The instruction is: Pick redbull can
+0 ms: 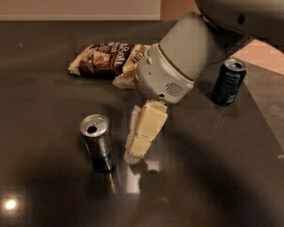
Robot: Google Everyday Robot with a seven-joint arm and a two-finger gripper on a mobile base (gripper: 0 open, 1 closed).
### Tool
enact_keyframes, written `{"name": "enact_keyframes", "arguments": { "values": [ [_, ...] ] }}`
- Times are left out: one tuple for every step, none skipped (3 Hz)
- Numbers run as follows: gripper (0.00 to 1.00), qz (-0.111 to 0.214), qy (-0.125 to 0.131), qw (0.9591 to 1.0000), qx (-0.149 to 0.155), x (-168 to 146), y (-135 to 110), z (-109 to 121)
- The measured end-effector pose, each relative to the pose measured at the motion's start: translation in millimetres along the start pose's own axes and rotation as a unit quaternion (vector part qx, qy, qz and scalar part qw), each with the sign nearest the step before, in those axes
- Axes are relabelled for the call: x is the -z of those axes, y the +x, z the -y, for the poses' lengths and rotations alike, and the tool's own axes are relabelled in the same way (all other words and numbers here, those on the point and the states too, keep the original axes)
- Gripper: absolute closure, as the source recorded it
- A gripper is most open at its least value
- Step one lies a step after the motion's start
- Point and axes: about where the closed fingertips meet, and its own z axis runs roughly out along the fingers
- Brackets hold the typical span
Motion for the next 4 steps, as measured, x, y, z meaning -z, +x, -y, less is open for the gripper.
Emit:
{"name": "enact_keyframes", "arguments": {
  "values": [
    [0.00,0.015,-0.016,0.9997,0.011,-13.0,-10.8,-6.6],
    [0.00,0.025,-0.031,0.9989,0.025,-25.7,-19.8,-16.6],
    [0.00,0.028,-0.039,0.9983,0.032,-36.2,-25.6,-20.5],
    [0.18,0.026,-0.042,0.9983,0.032,-41.5,-27.4,-18.7]
  ]
}}
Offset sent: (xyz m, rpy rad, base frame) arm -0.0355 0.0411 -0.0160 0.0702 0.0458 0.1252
